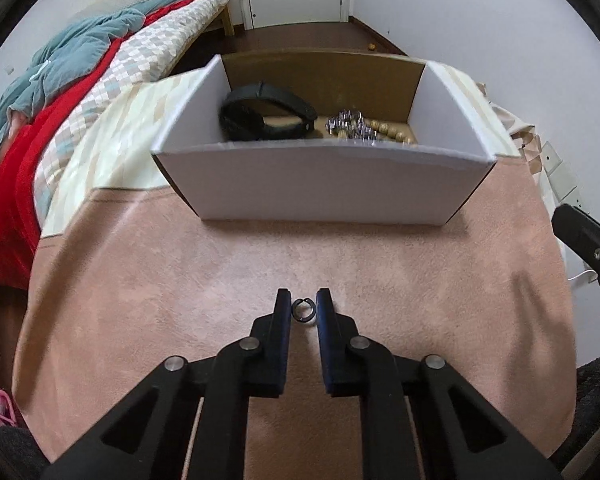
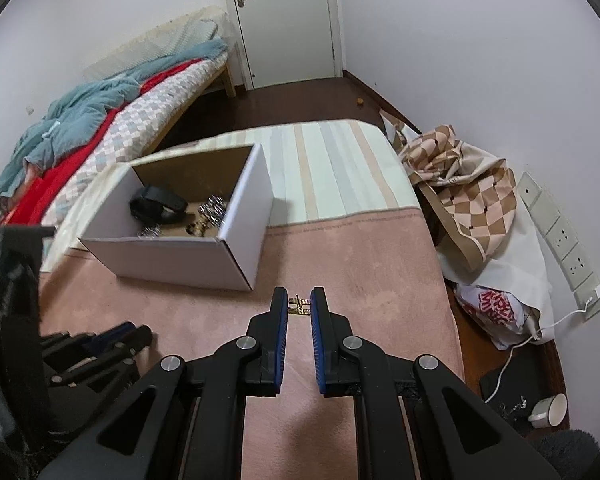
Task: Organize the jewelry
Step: 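Carry both items into the white box and open both tools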
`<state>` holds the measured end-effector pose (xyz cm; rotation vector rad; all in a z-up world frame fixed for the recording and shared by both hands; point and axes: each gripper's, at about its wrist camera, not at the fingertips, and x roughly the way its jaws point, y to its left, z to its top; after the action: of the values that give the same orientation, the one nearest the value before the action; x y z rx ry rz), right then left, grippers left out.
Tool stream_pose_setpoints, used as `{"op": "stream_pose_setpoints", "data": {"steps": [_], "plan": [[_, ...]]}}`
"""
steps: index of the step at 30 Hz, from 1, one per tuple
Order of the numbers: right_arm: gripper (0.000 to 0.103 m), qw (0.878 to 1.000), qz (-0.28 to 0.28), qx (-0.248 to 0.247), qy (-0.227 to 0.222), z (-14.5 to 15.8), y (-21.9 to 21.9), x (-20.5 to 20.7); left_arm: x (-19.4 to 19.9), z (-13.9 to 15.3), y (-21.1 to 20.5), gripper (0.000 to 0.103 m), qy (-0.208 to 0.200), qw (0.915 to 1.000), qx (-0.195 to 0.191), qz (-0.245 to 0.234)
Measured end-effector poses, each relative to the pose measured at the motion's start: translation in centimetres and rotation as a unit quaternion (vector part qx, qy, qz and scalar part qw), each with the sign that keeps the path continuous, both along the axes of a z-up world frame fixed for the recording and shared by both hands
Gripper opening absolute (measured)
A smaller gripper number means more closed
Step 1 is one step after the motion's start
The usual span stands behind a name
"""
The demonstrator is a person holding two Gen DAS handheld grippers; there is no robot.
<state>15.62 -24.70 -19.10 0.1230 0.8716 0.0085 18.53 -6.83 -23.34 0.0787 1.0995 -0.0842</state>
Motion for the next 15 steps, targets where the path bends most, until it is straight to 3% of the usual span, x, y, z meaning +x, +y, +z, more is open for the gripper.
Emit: {"op": "stream_pose_setpoints", "data": {"steps": [8,15], "plan": [[0.012,0.997,0.040,0.065,-0.012,4.4,0.8,1.9,2.9,7.1,2.2,0.010,-0.020,0.9969,-0.076,-0.004],[0.012,0.983,0.114,0.140,0.042,4.4,3.0,8.8,9.8,7.5,4.8,0.010,0.027,0.9921,-0.122,0.002]]}}
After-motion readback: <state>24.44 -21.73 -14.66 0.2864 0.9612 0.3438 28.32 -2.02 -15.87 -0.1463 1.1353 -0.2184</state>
